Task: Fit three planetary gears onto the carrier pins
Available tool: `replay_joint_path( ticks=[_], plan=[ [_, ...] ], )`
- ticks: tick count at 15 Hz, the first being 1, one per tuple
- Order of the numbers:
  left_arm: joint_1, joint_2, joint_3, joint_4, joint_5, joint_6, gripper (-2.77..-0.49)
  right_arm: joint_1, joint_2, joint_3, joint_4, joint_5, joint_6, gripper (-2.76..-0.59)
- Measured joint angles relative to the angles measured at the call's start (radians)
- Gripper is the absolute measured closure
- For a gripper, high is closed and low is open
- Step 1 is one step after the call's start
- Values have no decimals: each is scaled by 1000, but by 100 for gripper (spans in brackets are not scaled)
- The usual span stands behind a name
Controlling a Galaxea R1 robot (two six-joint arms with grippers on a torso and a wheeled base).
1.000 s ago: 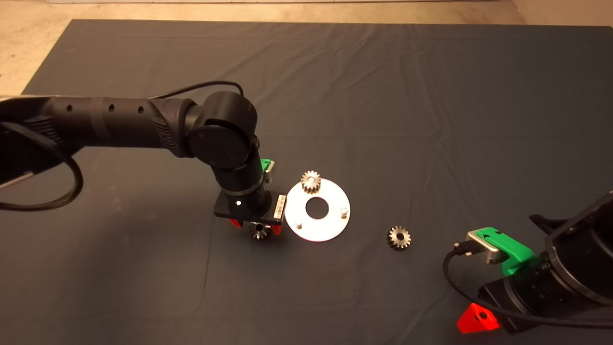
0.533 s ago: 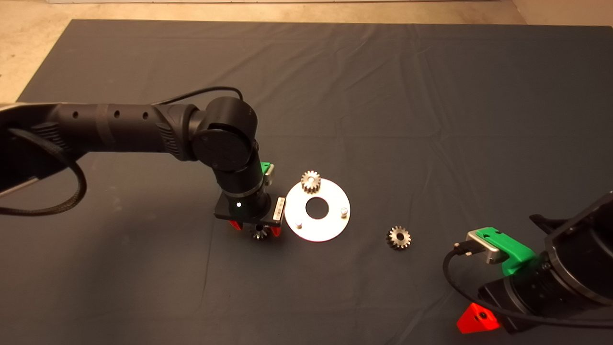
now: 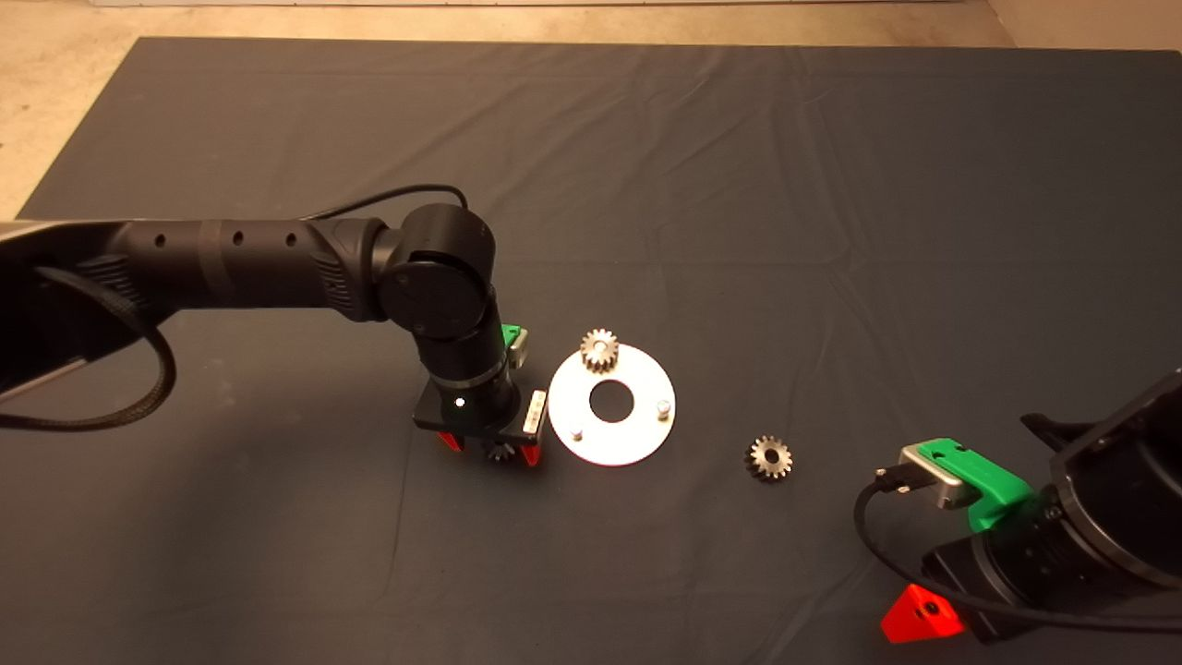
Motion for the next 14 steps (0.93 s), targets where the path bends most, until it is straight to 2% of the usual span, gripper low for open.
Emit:
replay_joint_path(
  ticks=[3, 5, 7, 9, 14],
  plan=[
    [0, 1, -11, 0, 0, 26, -189, 0, 0, 0, 0, 0, 0, -276],
    [0, 8, -40, 0, 0, 57, -189, 0, 0, 0, 0, 0, 0, -276],
    [0, 11, -52, 1, -1, 64, -189, 0, 0, 0, 0, 0, 0, -276],
    [0, 24, -80, 1, -13, 96, -189, 0, 0, 0, 0, 0, 0, -276],
    [1, 33, -96, 1, -23, 101, -189, 0, 0, 0, 0, 0, 0, -276]
  ],
)
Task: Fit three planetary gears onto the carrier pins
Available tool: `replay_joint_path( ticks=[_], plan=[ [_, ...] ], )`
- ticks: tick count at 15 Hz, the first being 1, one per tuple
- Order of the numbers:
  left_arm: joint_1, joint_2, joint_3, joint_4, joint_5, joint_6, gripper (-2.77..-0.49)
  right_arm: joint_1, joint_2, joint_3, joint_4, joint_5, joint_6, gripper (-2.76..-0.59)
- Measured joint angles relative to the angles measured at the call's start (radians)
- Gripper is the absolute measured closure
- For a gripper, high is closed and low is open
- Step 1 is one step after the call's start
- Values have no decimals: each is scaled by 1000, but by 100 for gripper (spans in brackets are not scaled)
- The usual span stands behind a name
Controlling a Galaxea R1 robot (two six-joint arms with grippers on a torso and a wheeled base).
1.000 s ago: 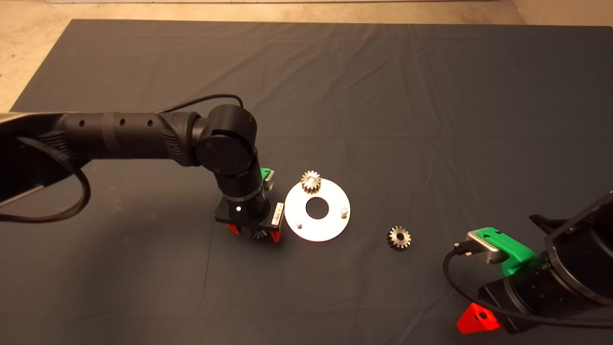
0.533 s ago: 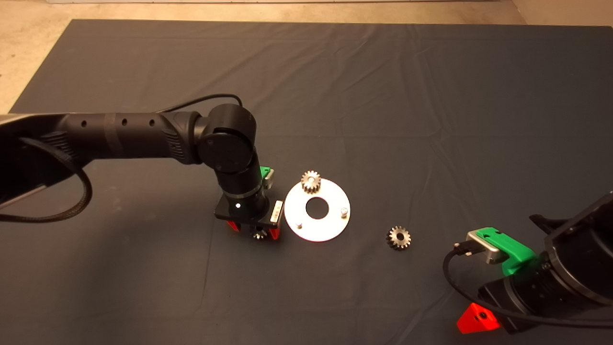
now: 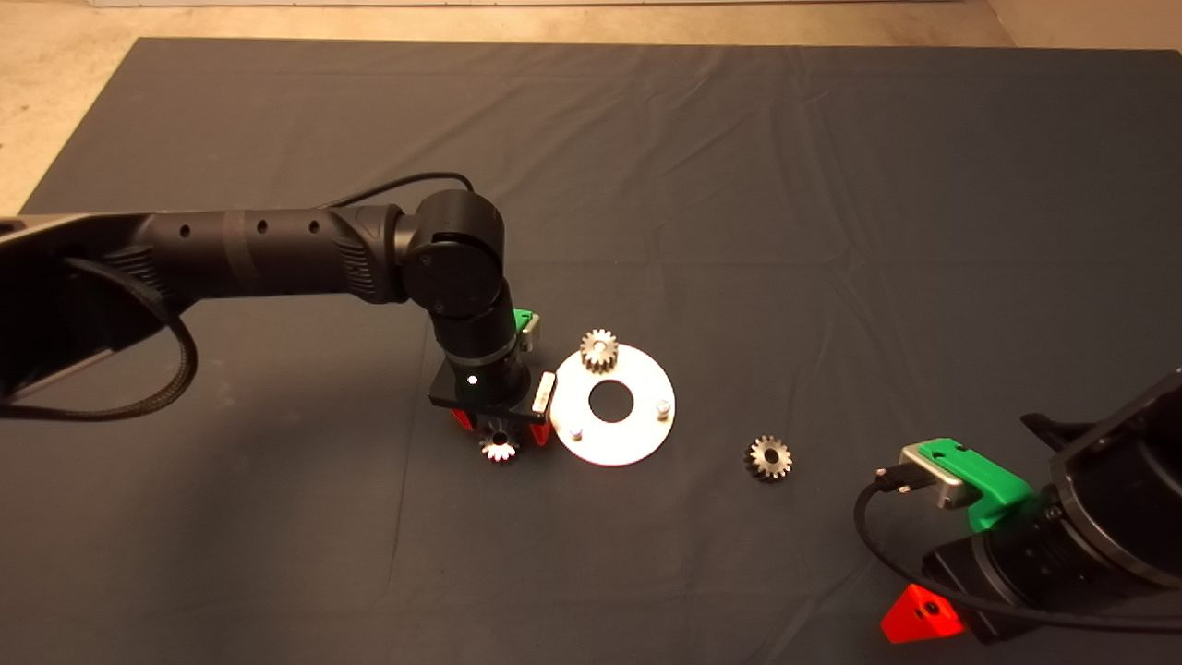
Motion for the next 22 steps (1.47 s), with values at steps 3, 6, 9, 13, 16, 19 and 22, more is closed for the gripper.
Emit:
replay_joint_path(
  ticks=[3, 6, 9, 13, 16, 19, 22],
  plan=[
    [8, 0, 0, 0, 0, 1, -181, 0, 0, 0, 0, 0, 0, -276],
    [8, 0, 0, 0, 0, 6, -180, 0, 0, 0, 0, 0, 0, -276],
    [8, -3, 12, 0, 0, 6, -166, 0, 0, 0, 0, 0, 0, -276],
    [8, -9, 36, 2, 1, 1, -166, 0, 0, 0, 0, 0, 0, -276],
    [8, -14, 83, 47, 6, -27, -151, 0, 0, 0, 0, 0, 0, -276],
    [8, -17, 94, 61, 10, -29, -136, 0, -1, 0, 0, 0, 0, -276],
    [10, -17, 94, 73, 11, -29, -136, 0, -1, 0, 0, 0, 0, -276]
  ],
)
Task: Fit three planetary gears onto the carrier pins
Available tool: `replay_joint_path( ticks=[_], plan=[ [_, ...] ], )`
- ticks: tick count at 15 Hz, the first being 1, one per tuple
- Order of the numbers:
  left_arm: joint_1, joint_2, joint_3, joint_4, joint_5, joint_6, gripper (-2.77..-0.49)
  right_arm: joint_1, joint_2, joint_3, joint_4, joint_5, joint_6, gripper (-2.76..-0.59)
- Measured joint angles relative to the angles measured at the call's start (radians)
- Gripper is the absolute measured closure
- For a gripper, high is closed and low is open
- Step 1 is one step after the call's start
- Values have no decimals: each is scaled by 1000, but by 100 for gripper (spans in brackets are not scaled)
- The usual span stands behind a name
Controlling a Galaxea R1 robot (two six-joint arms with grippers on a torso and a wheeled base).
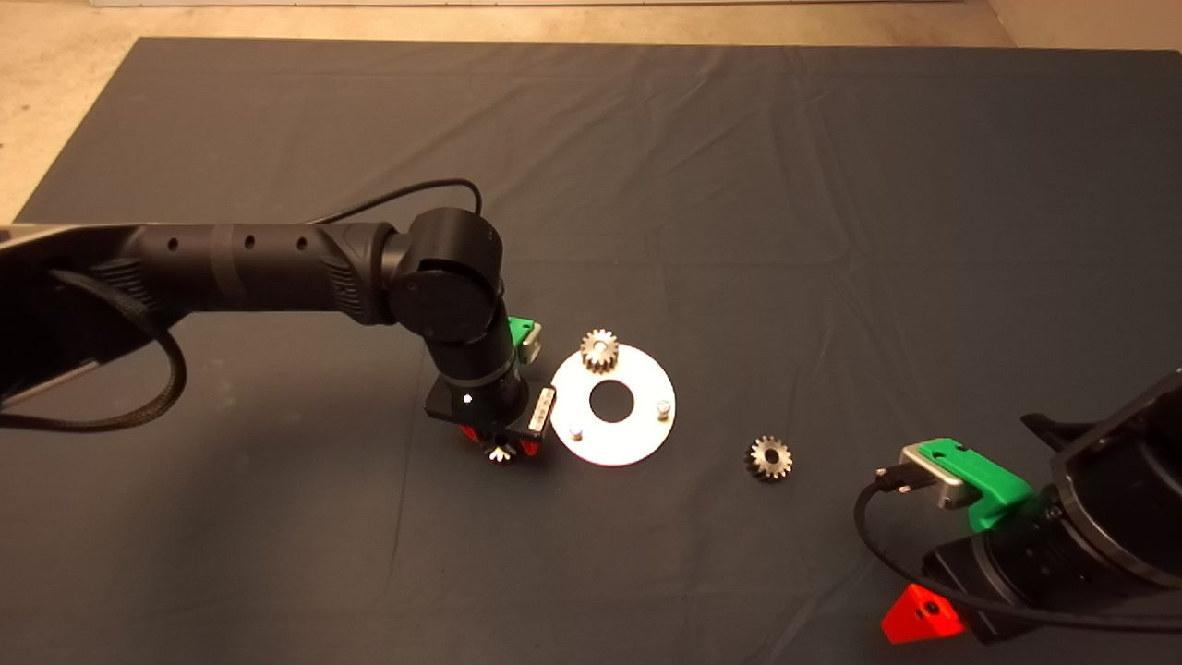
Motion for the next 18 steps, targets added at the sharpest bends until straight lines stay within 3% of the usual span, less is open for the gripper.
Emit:
replay_joint_path(
  ticks=[4, 11, 18],
  plan=[
    [42, 0, -1, 22, 0, 0, -136, 0, -2, 0, 0, 0, 0, -276],
    [48, 0, 0, 48, 1, 0, -135, 0, -2, 0, 0, 0, 0, -276],
    [47, 0, -1, 58, 10, 0, -111, 0, -2, 0, 0, 0, 0, -276]
  ],
)
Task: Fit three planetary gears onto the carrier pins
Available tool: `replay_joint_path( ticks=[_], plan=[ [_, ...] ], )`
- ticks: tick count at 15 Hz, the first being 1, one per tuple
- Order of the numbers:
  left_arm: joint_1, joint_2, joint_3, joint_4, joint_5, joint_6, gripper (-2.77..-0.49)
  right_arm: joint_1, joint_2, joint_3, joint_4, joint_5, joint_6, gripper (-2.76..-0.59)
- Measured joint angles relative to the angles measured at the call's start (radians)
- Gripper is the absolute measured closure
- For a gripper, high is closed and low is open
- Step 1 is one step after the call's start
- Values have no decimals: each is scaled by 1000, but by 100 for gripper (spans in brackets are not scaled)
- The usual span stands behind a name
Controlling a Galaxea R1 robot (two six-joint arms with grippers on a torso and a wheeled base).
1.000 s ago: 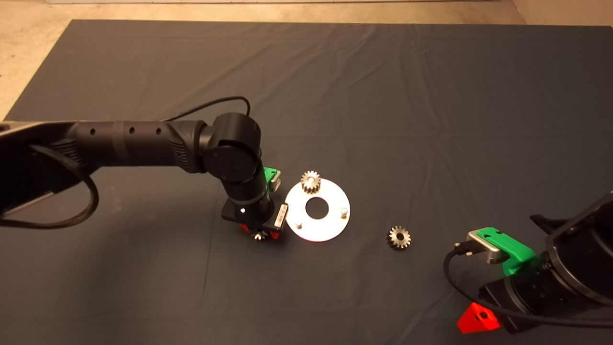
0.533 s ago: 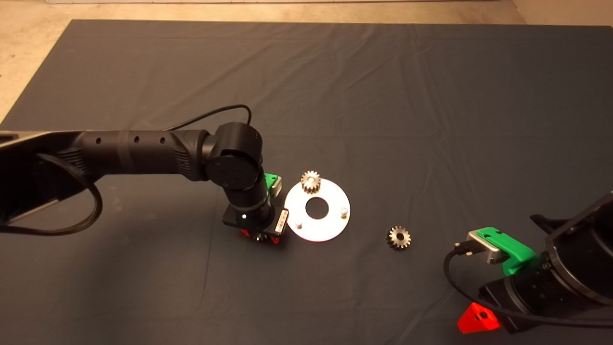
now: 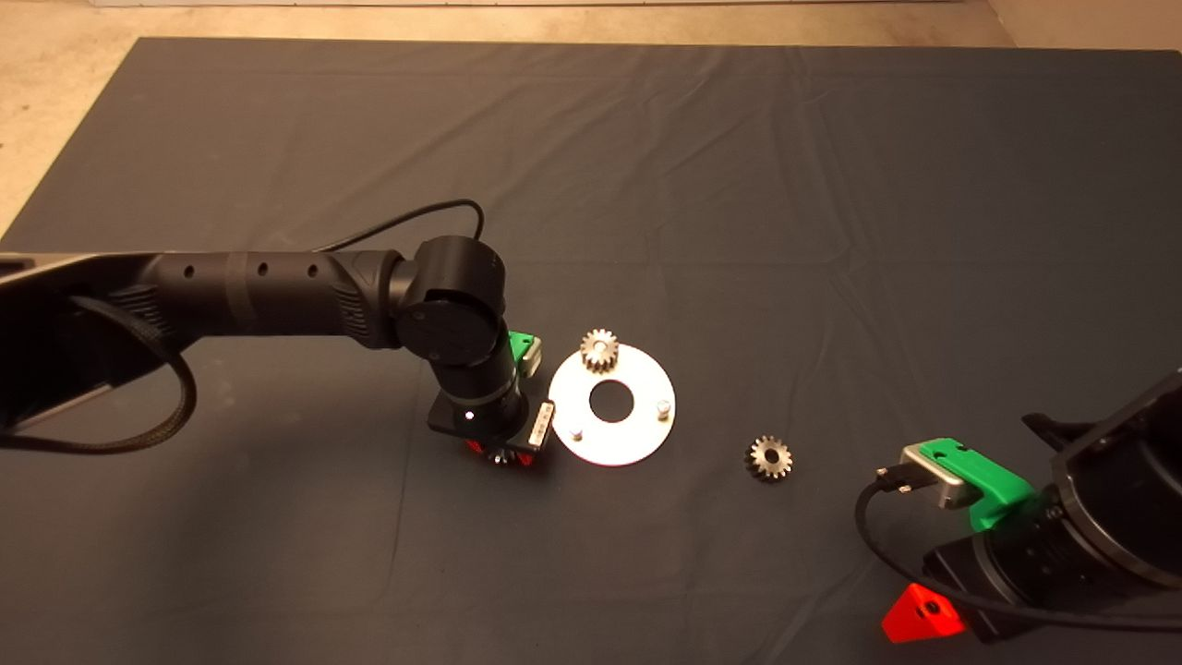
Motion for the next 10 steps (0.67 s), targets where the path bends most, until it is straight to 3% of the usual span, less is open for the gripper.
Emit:
replay_joint_path(
  ticks=[10],
  plan=[
    [0, 3, -9, -3, 6, 0, -98, 0, 0, 0, 0, 0, 0, -276]
  ],
)
